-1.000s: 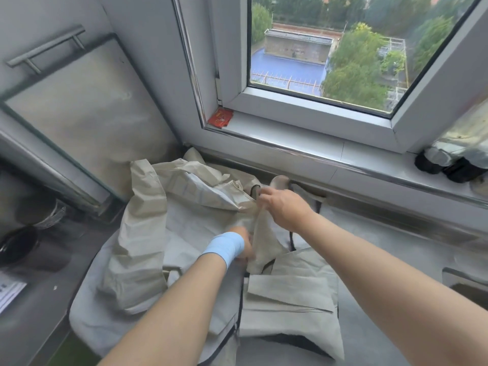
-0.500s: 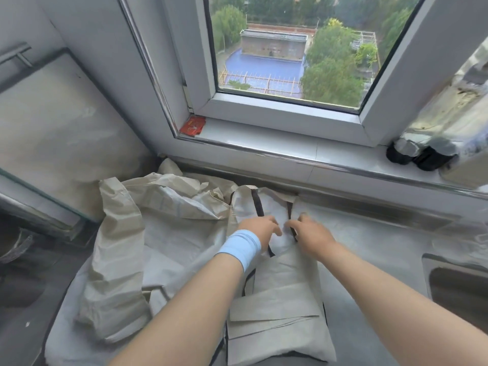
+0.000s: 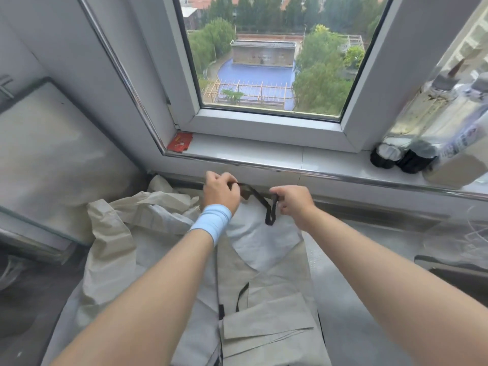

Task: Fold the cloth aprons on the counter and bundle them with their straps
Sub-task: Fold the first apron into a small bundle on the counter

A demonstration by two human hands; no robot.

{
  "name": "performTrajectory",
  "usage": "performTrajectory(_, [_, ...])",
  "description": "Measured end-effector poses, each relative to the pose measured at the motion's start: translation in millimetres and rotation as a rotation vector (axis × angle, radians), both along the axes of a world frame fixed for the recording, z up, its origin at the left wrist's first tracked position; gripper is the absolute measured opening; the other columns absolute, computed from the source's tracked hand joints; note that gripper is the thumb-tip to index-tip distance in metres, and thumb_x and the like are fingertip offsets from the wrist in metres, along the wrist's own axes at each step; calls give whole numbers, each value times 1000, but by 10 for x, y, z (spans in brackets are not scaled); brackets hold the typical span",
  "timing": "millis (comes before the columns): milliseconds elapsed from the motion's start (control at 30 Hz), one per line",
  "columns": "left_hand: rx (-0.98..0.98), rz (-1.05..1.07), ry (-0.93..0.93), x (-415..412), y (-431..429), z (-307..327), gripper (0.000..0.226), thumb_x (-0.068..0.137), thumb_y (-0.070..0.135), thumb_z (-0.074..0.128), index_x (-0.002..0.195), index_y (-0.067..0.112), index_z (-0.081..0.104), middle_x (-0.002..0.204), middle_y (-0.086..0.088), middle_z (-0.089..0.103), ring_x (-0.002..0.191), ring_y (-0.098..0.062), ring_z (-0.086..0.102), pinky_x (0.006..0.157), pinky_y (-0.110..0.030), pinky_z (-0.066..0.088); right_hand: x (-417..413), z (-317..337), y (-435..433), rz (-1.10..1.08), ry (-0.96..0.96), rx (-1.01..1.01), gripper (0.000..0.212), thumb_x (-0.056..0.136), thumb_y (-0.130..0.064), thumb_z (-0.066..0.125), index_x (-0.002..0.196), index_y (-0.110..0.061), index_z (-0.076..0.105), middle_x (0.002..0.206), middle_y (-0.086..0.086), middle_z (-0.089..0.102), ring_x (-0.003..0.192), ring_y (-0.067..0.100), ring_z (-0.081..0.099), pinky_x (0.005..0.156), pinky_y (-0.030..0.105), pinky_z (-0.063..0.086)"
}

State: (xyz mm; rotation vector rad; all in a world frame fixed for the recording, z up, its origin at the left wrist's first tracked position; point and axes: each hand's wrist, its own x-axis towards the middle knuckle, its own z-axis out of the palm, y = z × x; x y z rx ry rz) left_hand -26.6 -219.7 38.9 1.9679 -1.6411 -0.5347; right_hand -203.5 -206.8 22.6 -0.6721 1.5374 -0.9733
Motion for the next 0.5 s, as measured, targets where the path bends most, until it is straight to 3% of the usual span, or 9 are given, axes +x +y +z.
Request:
performTrajectory(67, [37,112,162,96,-214,181,16,86,19,55,94,20,69,96,0,60,78,-20,54,76,-24,45,40,276,-206,-25,-191,-16,33,91,2,47,115,-1,68,84,10,57,58,18,50,59,30,50])
performTrajectory(133, [48,149,466,147,-393,332,16,86,17,57,98,19,67,102,-4,70,77,-22,62,80,-31,55,39,490,-388,18,-347,-96,55,92,8,37,142,-11,48,113,10,55,92,24,65,84,38,52])
performTrajectory(167, [32,133,530,167,-434,391,23,86,16,59,108,19,65,113,-7,68,84,-22,65,86,-37,56,32,546,-462,53,-366,-134,65,92,10,38,149,-21,40,128,9,49,111,27,62,86,38,51])
performTrajectory(233, [22,21,376,191,-416,437,50,88,11,58,136,21,51,142,-5,48,110,-22,60,104,-34,45,22,531,-537,180,-182,-171,77,90,11,45,152,-34,33,146,10,39,126,27,54,85,37,51])
performTrajectory(300, [10,-66,222,186,-290,382,62,88,3,53,145,22,41,154,-5,27,116,-24,57,107,-30,40,32,414,-475,301,134,-155,78,88,10,48,150,-36,37,150,8,41,115,22,60,73,34,53])
performTrajectory(333, [-14,-106,173,184,-216,296,62,86,0,52,144,22,43,153,-6,28,112,-26,58,105,-32,43,34,331,-413,337,262,-148,76,87,8,49,148,-36,41,147,5,46,109,20,64,70,33,55])
performTrajectory(400, [-27,-192,89,154,-18,121,54,84,-2,51,133,19,54,135,-6,48,102,-26,60,98,-30,44,27,191,-222,358,448,-172,62,85,4,46,134,-32,57,132,2,61,100,18,67,72,31,54])
performTrajectory(500, [140,-361,-52,81,320,-128,37,86,3,52,118,20,60,108,0,64,92,-21,60,89,-22,42,-23,-10,154,386,708,-263,42,81,2,44,101,-23,71,101,-4,69,93,14,62,80,22,45])
